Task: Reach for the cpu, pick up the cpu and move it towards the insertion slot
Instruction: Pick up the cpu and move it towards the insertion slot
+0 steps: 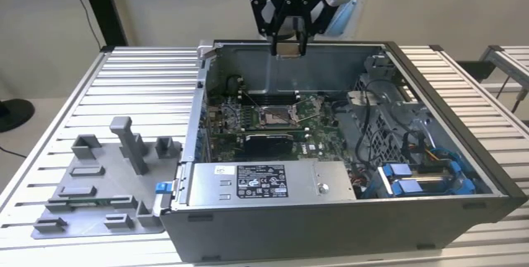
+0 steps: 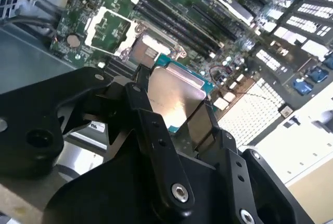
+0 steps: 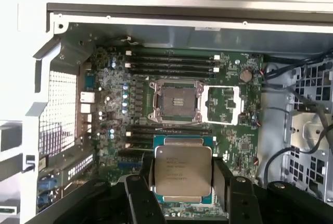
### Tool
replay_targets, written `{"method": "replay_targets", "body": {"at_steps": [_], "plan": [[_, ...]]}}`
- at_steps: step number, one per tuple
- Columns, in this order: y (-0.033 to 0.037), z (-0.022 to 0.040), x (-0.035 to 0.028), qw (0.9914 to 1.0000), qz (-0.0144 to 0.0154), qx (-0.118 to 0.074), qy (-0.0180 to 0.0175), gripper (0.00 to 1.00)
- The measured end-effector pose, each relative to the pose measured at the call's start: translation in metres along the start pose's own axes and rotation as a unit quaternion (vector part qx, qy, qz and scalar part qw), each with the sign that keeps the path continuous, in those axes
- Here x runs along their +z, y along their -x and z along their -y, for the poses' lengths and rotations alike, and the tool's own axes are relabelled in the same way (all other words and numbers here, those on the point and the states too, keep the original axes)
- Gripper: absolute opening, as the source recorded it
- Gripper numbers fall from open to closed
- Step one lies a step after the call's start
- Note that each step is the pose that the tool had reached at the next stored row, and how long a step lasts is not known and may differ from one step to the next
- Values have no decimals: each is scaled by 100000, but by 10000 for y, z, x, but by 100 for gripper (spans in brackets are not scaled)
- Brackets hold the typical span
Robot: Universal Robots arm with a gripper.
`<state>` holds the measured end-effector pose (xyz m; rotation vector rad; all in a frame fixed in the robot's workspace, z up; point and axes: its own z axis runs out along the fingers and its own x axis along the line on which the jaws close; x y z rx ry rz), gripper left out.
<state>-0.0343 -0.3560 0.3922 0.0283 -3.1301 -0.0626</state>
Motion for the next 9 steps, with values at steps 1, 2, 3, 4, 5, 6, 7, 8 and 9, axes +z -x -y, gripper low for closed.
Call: {"method": "replay_targets", "body": {"at_steps": [1,2,3,4,5,6,7,8,9], "plan": [[1,-34,7,100000,-5,-3,-5,0],[1,-69,14,100000,0,-3,1,0],[2,-99,20,100000,-2,-2,-2,0],[2,-128,26,100000,-3,1,-2,0],[3,-155,33,100000,-1,3,-1,0],[3,-182,39,100000,-2,3,1,0],[4,-209,47,100000,0,-2,1,0],[5,-233,54,100000,-1,-4,-3,0],[5,-246,59,100000,-6,0,-3,0]]}}
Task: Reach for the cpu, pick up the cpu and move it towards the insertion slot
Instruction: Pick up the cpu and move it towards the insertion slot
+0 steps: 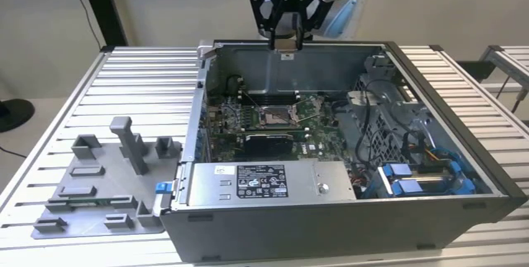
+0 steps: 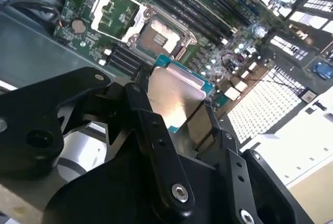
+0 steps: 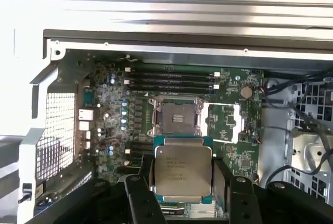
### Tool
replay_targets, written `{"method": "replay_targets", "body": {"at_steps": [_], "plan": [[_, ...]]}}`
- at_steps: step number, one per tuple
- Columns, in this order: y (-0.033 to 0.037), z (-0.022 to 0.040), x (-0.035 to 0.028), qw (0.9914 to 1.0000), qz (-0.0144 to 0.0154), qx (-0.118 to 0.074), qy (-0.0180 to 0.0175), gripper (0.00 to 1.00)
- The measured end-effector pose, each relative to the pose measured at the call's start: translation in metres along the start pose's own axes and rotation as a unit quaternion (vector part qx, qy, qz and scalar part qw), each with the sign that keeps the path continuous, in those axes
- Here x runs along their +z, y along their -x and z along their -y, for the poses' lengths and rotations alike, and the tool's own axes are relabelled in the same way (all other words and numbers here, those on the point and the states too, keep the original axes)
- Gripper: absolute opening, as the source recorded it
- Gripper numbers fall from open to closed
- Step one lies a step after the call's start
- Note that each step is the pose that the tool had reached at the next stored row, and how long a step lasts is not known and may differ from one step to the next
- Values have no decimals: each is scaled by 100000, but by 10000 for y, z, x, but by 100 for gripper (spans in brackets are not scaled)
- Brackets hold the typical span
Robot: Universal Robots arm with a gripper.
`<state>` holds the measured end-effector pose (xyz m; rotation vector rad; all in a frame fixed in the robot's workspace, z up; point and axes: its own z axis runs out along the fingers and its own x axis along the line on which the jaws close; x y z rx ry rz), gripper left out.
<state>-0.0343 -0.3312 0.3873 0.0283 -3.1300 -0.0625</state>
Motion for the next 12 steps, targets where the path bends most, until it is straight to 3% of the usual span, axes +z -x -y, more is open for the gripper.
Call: {"method": "replay_targets", "body": {"at_steps": [12], "plan": [[0,-4,6,99998,2,602,15,0]]}}
